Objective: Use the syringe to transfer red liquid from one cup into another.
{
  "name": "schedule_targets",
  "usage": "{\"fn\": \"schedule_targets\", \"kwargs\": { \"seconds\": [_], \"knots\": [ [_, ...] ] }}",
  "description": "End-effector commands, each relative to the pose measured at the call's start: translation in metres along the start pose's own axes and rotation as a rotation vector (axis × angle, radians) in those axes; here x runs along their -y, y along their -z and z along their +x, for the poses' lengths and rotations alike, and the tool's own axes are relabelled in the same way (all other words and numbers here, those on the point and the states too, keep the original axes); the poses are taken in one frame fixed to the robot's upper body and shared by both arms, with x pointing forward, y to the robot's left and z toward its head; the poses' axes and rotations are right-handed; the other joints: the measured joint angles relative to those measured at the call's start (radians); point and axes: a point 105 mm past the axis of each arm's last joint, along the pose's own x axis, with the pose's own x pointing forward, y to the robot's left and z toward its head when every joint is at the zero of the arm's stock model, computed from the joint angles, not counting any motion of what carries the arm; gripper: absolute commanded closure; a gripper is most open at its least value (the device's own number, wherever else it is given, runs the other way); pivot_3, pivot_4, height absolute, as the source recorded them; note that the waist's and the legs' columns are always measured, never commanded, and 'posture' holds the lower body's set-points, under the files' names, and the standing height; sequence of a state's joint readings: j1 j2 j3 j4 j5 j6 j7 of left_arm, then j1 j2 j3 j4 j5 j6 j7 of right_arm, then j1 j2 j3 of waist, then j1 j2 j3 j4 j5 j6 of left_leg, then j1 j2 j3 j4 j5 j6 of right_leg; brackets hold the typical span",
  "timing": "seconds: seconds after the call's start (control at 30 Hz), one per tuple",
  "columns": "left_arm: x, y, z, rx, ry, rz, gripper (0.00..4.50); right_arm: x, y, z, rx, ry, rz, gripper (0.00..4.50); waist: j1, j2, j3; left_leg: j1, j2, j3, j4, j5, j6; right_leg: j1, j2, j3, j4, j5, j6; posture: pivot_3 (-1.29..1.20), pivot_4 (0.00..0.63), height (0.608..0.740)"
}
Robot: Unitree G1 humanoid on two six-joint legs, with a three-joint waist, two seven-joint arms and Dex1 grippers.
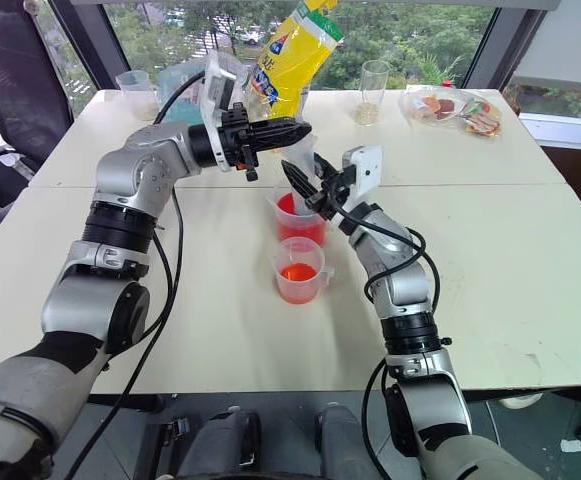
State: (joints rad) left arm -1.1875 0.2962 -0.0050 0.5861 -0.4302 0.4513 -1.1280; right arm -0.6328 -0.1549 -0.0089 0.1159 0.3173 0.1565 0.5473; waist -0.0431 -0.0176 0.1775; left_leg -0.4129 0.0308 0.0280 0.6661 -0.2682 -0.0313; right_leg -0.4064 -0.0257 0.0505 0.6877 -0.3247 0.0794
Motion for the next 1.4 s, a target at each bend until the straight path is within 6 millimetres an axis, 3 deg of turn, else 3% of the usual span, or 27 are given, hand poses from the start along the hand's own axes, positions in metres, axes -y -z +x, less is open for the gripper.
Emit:
{"fn": "schedule_targets", "kwargs": {
  "seconds": [0.03, 0.27, 0.7, 1.17, 1.33, 1.4],
  "knots": [
    [0.009, -0.035, 0.008, 0.066, 0.038, 0.105, 4.46, -0.01, -0.004, 0.004, 0.01, -0.041, 0.007, 3.13, 0.0, 0.0, 0.0, 0.0, 0.0, 0.0, 0.0, 0.0, 0.0, 0.0, 0.0, 0.0, 0.0, 0.0, 0.0, 0.0, 0.15, 0.74],
    [0.004, -0.054, 0.003, 0.101, 0.003, 0.155, 4.46, -0.019, 0.018, 0.002, -0.055, -0.08, 0.037, 3.13, 0.0, 0.0, 0.0, 0.0, 0.0, 0.0, 0.0, 0.0, 0.0, 0.0, 0.0, 0.0, 0.0, 0.0, 0.0, 0.0, 0.15, 0.74],
    [-0.006, -0.084, -0.007, 0.151, -0.059, 0.22, 4.46, -0.024, 0.032, 0.0, -0.094, -0.106, 0.06, 3.13, 0.0, 0.0, 0.0, 0.0, 0.0, 0.0, 0.0, 0.0, 0.0, 0.0, 0.0, 0.0, 0.0, 0.0, 0.0, 0.0, 0.15, 0.74],
    [-0.007, -0.089, -0.007, 0.166, -0.069, 0.243, 4.46, -0.023, 0.03, -0.001, -0.093, -0.108, 0.053, 3.13, 0.0, 0.0, 0.0, 0.0, 0.0, 0.0, 0.0, 0.0, 0.0, 0.0, 0.0, 0.0, 0.0, 0.0, 0.0, 0.0, 0.15, 0.74],
    [-0.005, -0.084, -0.006, 0.156, -0.055, 0.228, 4.46, -0.02, 0.02, 0.002, -0.067, -0.103, 0.039, 3.13, 0.0, 0.0, 0.0, 0.0, 0.0, 0.0, 0.0, 0.0, 0.0, 0.0, 0.0, 0.0, 0.0, 0.0, 0.0, 0.0, 0.15, 0.74],
    [-0.004, -0.078, -0.007, 0.145, -0.048, 0.208, 3.81, -0.017, 0.011, 0.005, -0.043, -0.099, 0.029, 3.13, -0.001, 0.0, 0.0, 0.0, 0.0, 0.0, 0.0, 0.0, 0.0, 0.0, 0.0, 0.0, 0.0, 0.0, 0.0, 0.0, 0.15, 0.74]
  ]
}}
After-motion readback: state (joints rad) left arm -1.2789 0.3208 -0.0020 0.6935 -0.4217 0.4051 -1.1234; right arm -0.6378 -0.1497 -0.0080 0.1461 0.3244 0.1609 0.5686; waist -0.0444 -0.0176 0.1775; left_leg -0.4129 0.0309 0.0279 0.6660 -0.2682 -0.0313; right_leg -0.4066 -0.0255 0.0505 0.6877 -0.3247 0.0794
